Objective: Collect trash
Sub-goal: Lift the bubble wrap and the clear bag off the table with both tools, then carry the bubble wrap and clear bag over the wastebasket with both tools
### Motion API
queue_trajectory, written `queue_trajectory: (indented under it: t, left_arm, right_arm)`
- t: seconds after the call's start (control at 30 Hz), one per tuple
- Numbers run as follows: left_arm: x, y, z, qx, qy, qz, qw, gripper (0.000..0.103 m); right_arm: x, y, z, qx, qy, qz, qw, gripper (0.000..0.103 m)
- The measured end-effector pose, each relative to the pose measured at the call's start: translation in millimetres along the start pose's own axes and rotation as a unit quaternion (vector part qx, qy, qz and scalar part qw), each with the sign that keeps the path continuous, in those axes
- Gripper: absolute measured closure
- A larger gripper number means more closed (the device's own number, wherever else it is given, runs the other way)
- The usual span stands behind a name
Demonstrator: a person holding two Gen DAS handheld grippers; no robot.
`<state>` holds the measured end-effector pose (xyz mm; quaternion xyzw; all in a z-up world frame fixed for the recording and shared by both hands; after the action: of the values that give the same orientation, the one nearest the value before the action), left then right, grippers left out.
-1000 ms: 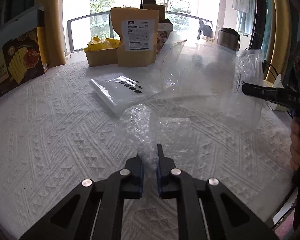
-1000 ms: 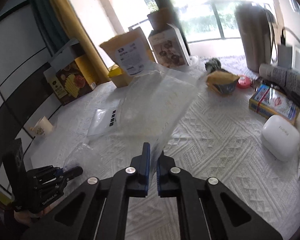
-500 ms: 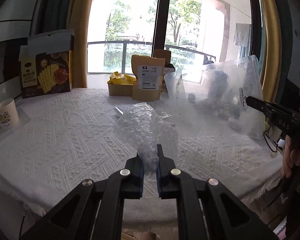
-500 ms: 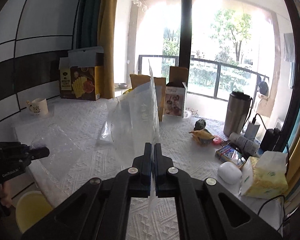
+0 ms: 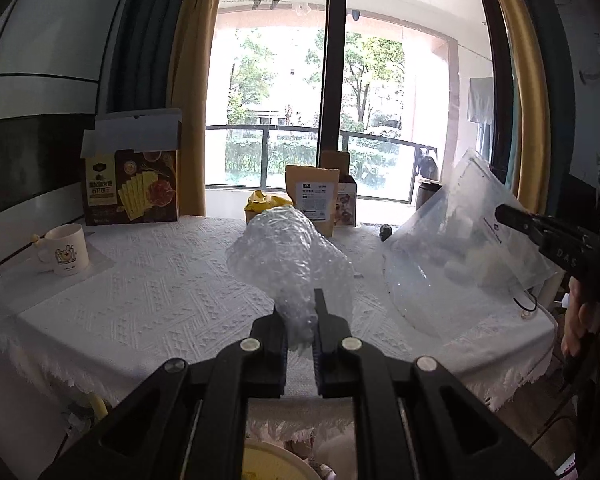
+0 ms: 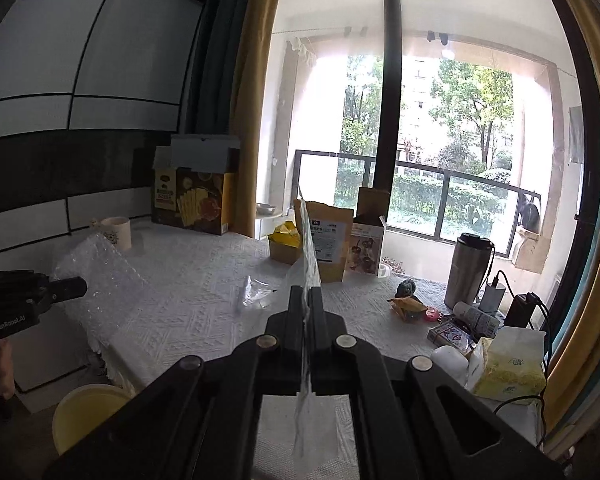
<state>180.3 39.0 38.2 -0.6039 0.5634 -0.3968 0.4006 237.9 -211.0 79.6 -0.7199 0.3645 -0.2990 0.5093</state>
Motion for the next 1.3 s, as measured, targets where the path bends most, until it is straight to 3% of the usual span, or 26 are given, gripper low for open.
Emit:
queue_trajectory:
  t: [0.37, 0.63, 0.97, 1.3]
  left_arm:
    - [-30.3, 18.7, -49.3, 0.004, -0.029, -0.013, 0.9995, 0.094]
    - [-56.3, 35.6, -81.6, 0.008, -0.052, -0.022, 0.9984, 0.094]
    - [-99.4, 66.5, -103.6, -0.007, -0.073, -0.047, 0.9962, 0.094]
    - [-125.2, 96.9, -110.7, -0.03, -0.084, -0.071, 0.9934, 0.094]
  right_arm:
    - [-57.0, -19.5, -31.0, 0.029, -0.042, -0.046, 0.998, 0.102]
    - [-100.5, -19.9, -39.4, 0.034, -0.095, -0.057, 0.993, 0.102]
    - [-172.1, 13.3, -26.5, 0.0, -0.159, -0.077, 0.984, 0.102]
    - [-230.0, 56.3, 12.4, -0.05, -0.206, -0.094, 0.973, 0.102]
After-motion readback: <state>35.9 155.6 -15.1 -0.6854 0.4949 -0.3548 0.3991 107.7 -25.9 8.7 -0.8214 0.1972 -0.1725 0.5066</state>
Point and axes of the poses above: each gripper's, at about its wrist camera, not at the fingertips, and z roughly the way its jaws point, x to its right, y to its underside, the point moved 4 cm from there along z, roughly the way its jaws point, and after that the axes turned 6 degrees about -y, right-handed, at the moved point
